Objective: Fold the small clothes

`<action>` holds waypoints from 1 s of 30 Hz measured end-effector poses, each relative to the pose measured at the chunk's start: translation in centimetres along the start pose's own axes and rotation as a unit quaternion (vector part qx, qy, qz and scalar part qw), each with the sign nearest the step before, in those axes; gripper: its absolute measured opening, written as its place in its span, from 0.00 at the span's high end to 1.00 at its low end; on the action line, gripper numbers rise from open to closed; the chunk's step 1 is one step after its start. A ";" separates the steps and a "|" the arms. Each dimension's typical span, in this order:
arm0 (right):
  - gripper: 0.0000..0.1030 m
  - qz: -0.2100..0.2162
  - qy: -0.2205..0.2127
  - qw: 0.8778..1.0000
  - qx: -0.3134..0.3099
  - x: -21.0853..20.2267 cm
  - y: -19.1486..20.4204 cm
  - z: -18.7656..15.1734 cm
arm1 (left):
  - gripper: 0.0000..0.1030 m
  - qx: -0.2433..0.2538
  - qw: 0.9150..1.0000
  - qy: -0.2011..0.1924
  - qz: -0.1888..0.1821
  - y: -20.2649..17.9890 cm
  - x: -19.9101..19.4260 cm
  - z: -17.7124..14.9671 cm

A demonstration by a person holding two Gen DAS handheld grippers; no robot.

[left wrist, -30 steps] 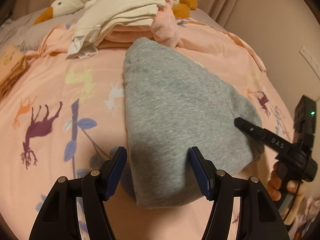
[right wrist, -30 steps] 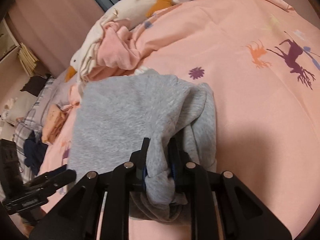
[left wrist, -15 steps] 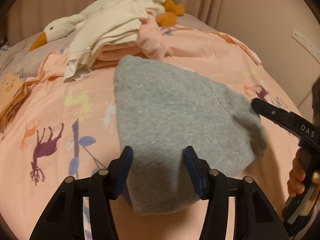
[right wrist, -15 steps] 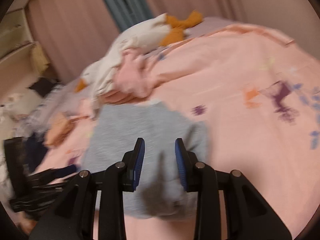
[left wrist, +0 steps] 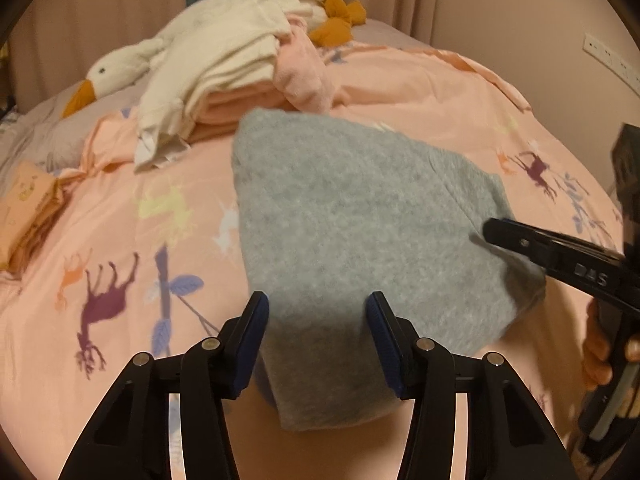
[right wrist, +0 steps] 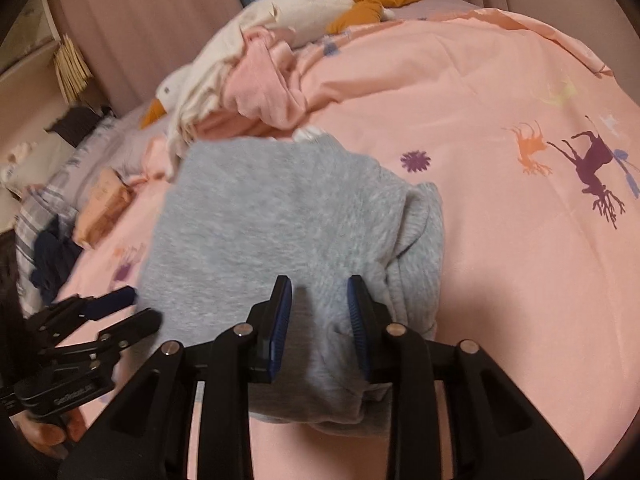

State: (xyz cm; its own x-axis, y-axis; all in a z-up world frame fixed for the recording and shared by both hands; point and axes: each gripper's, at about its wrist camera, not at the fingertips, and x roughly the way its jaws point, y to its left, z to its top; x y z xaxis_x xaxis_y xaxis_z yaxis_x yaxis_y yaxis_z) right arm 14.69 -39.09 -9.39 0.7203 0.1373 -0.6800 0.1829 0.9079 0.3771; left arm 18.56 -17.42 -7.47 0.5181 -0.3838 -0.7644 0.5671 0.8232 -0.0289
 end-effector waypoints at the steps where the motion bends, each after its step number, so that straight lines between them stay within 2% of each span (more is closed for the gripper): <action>1: 0.70 0.005 -0.005 1.000 -0.001 -0.3 0.1 0.0 | 0.49 -0.002 1.000 -0.003 0.000 0.1 -0.1 0.2; 8: 0.70 0.065 -0.025 0.997 -0.034 -1.6 2.5 -0.1 | 0.49 -0.011 1.000 -0.010 0.010 0.6 0.6 2.3; 13: 0.70 0.082 0.004 0.994 -0.074 0.0 4.4 -0.9 | 0.49 -0.018 1.000 0.000 0.019 1.3 2.5 3.4; 15: 0.70 0.078 0.024 0.993 -0.088 1.1 5.0 -1.4 | 0.49 -0.018 1.000 0.012 0.017 1.5 3.6 3.6; 18: 0.73 0.043 0.040 0.992 -0.115 2.4 5.6 -2.0 | 0.49 -0.019 0.999 0.040 0.011 1.6 5.3 3.6; 23: 0.73 0.055 0.045 0.992 -0.106 2.7 5.1 -1.8 | 0.49 -0.011 0.999 0.044 0.010 1.5 5.6 3.7; 26: 0.72 0.067 0.027 0.994 -0.086 1.6 4.3 -1.3 | 0.49 -0.005 0.999 0.044 0.012 1.5 5.4 3.6; 30: 0.70 0.046 -0.036 0.998 -0.028 -0.6 1.7 0.0 | 0.49 -0.002 0.999 0.040 0.012 1.5 5.4 3.5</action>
State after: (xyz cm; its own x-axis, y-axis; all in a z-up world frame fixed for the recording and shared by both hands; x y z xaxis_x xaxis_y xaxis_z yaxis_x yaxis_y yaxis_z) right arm 14.59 -37.66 -8.29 0.7792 0.1930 -0.5963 0.0782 0.9140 0.3981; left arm 24.52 -19.72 -9.40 0.4790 -0.3297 -0.8135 0.5521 0.8337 -0.0128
